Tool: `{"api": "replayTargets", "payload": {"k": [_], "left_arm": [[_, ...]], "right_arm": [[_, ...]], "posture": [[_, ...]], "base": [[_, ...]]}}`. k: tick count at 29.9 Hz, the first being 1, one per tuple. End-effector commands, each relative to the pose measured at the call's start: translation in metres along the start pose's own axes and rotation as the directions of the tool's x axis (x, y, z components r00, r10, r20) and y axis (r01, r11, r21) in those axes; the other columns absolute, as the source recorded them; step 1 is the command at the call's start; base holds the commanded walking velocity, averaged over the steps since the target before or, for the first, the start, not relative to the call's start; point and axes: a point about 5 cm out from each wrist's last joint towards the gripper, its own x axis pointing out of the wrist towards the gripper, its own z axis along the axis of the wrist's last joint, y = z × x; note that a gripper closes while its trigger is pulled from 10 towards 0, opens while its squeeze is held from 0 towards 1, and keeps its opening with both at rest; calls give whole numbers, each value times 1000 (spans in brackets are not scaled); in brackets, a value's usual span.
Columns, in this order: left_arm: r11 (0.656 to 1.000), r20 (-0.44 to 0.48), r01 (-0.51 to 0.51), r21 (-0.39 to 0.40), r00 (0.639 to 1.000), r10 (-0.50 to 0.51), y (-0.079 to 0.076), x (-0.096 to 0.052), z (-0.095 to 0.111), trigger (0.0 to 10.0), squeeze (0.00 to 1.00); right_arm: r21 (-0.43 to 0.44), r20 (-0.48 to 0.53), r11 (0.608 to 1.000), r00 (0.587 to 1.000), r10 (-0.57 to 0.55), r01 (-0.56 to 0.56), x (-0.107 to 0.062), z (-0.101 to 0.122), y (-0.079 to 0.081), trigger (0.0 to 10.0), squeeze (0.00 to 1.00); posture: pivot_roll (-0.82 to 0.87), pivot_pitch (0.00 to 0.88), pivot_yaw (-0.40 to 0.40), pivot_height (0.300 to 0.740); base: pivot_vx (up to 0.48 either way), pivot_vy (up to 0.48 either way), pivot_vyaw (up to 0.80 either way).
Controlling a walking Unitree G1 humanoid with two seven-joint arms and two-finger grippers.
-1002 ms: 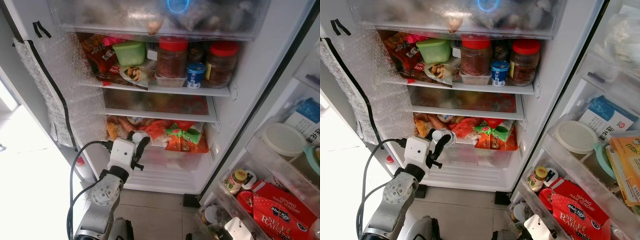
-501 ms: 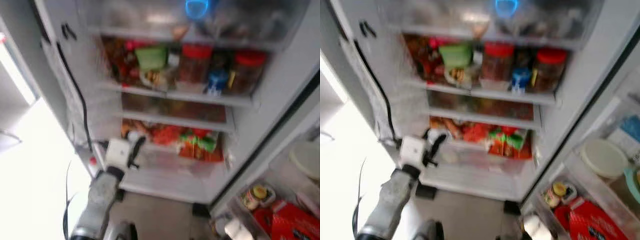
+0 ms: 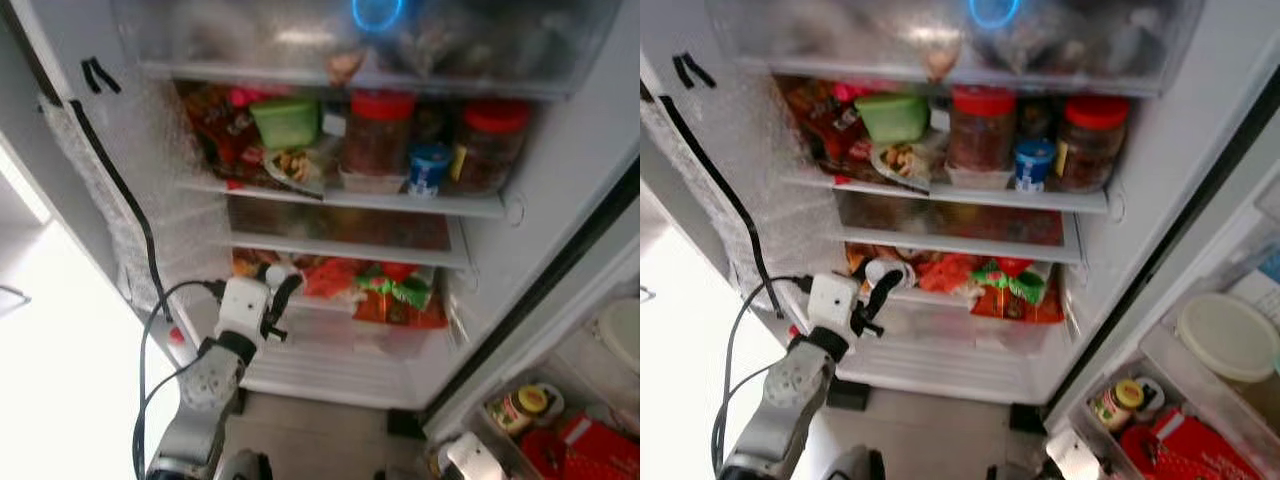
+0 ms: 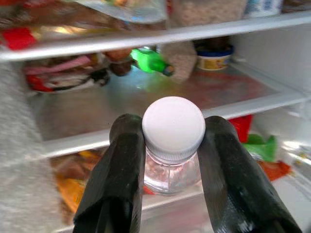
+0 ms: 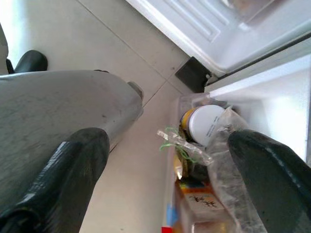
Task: Restocking fridge
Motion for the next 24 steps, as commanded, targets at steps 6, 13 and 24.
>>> {"api": "replayTargets", "payload": {"k": [6, 13, 24], "left_arm": [[1000, 11, 26, -3, 1000, -26, -4, 1, 4, 10000, 0], [1000, 17, 25, 0, 1000, -25, -3, 2, 5, 10000, 0], [1000, 16, 8, 13, 1000, -8, -1, 3, 4, 10000, 0]], "right_arm": [[5, -52, 997, 996, 72, -72, 2, -12, 21, 10000, 0], [7, -68, 998, 996, 59, -59, 2, -14, 19, 10000, 0], [9, -61, 998, 996, 59, -58, 2, -13, 19, 10000, 0]], "posture": [[-52, 73, 9, 647], [-51, 70, 8, 622], [-52, 66, 9, 607]], "base": [[0, 0, 0], [0, 0, 0], [0, 0, 0]]}}
